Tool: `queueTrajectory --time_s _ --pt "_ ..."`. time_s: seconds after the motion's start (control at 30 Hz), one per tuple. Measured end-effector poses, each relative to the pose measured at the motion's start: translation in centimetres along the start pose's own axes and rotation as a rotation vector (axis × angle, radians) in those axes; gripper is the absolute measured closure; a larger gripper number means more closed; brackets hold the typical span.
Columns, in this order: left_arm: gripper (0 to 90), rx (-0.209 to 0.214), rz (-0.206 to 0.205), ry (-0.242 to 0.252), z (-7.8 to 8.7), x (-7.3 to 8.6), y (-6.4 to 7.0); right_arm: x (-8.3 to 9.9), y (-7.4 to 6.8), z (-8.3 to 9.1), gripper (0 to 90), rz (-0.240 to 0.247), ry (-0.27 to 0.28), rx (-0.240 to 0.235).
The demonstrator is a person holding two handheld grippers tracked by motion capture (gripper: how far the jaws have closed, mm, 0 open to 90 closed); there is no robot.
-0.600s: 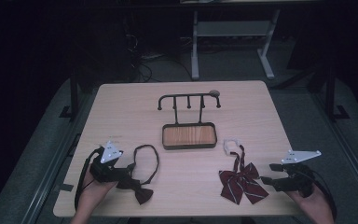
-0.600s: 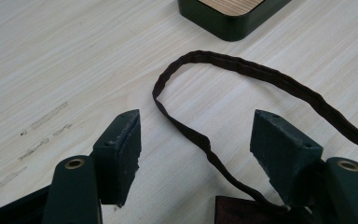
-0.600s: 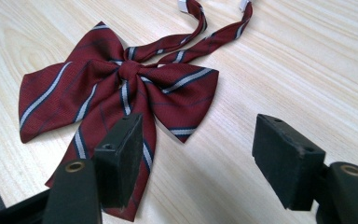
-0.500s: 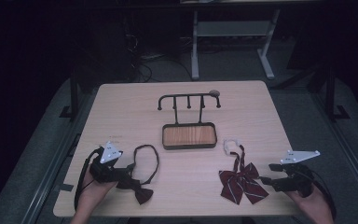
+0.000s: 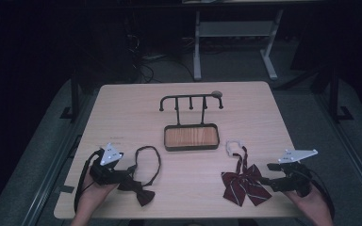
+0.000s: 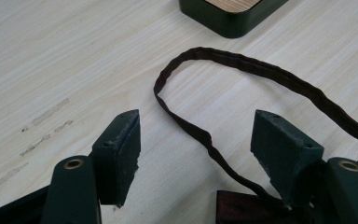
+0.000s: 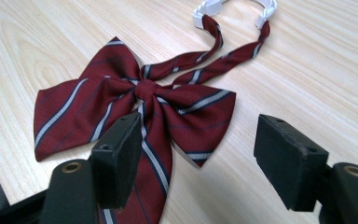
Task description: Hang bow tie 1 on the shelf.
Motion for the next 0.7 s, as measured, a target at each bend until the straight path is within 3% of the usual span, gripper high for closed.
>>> queueTrajectory --time_s 0.2,0.7 --pt "33.5 -0.008 0.014 0.002 0.3 0.2 -0.2 -1.3 -0.4 -0.1 32.2 0.022 0.004 -0.015" --pt "32.9 -0.016 0.015 0.004 0.5 0.2 -0.1 -4.0 -1.0 -0.4 38.1 0.082 -0.045 -0.037"
Point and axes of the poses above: each handheld gripper's, and its own axes: z roughly backward along the jaws, x roughly out of its underside, y roughly to its right, the point moved 9 cm from there along -z, roughly forward along the jaws, and after that the axes turned 2 degrees about -z, right-handed, at the moved point
